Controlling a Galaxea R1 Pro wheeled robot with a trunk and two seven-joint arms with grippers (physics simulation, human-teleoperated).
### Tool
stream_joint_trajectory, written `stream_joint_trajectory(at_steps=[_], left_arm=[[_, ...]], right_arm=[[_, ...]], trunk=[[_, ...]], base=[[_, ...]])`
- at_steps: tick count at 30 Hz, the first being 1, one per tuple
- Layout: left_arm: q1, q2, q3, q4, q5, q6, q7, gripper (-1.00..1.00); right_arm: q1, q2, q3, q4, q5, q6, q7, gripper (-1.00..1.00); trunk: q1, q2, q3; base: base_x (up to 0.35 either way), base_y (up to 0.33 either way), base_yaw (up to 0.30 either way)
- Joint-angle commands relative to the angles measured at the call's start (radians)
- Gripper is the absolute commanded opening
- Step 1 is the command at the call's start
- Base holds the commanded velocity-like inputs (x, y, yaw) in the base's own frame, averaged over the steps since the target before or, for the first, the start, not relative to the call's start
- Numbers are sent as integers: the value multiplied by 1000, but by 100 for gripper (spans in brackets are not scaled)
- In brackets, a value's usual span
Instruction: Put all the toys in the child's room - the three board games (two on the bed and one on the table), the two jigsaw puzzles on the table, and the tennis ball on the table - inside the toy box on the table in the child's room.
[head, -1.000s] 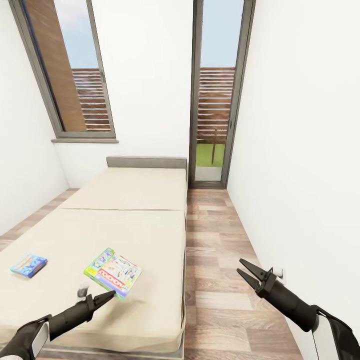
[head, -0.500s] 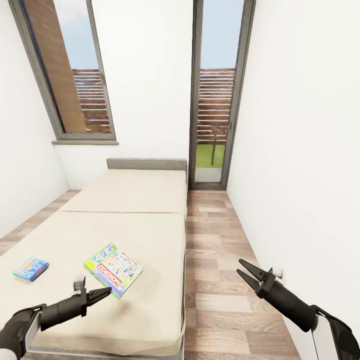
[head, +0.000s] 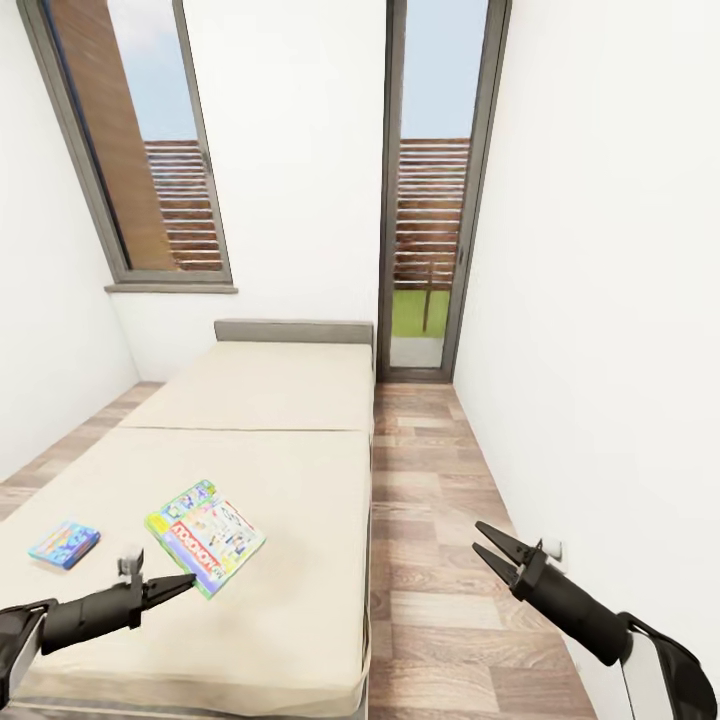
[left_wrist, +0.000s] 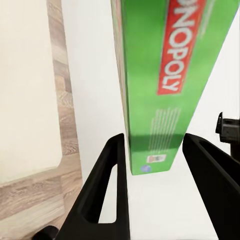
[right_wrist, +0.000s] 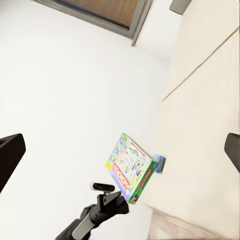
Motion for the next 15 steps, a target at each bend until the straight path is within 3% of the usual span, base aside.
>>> stream_joint_trajectory(at_steps=[1, 2, 5, 6, 10, 15], left_arm=[[-1, 5, -15, -6, -8, 11, -17, -100], [-1, 14, -59, -20, -8, 11, -39, -100], [-1, 18, -143, -42, -8, 12, -68, -100], [-1, 18, -205, -58, -9, 15, -70, -100], [-2, 18, -317, -97, -9, 24, -70, -100], [-3, 16, -360, -117, -9, 28, -70, -100]], right_arm=[[-1, 1, -2, 7, 5, 4, -1, 100], [-1, 1, -2, 22, 6, 4, -18, 100], [-2, 1, 0, 43, 7, 4, -49, 100], [-3, 1, 1, 54, 8, 5, -72, 100], [-6, 1, 5, 68, 8, 5, -145, 100], [-9, 2, 9, 75, 6, 6, -242, 100]], trunk=[[-4, 7, 2], [-8, 14, 5], [-19, 35, 15], [-23, 42, 18], [-39, 70, 30], [-58, 105, 46]], base=[[0, 0, 0], [0, 0, 0], [0, 0, 0], [0, 0, 0], [0, 0, 0], [0, 0, 0]])
